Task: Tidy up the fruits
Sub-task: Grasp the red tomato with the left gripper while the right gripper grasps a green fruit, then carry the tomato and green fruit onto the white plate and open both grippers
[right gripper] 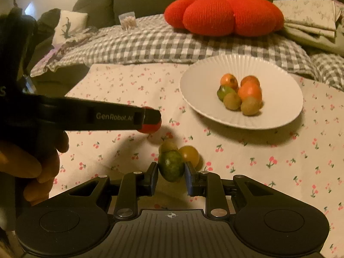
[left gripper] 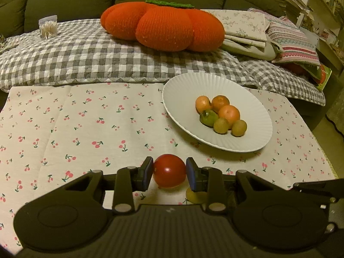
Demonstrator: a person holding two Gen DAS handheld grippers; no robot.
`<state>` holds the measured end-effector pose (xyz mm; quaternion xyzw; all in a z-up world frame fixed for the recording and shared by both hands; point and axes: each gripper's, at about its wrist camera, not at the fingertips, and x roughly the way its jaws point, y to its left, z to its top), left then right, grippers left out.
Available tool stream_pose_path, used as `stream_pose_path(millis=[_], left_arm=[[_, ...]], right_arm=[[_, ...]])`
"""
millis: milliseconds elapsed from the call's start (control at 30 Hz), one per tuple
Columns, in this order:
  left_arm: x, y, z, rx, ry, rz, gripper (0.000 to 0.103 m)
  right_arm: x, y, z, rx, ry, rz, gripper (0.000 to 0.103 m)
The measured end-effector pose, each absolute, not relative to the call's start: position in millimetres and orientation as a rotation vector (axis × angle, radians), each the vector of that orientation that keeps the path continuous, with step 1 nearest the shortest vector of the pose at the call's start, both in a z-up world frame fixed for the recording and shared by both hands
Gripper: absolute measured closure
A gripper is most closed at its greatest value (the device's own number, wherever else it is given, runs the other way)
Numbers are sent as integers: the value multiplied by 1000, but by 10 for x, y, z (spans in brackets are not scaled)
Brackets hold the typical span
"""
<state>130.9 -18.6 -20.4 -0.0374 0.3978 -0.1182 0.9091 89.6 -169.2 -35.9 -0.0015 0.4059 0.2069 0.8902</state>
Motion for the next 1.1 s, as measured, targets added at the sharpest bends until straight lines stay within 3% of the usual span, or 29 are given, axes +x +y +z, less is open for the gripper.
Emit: stream_pose_path(millis=[1100], left_arm=[[1225,-275,62,-109,730,-300,72]], right_arm=[[949,-2176,3,81,754,340,79]])
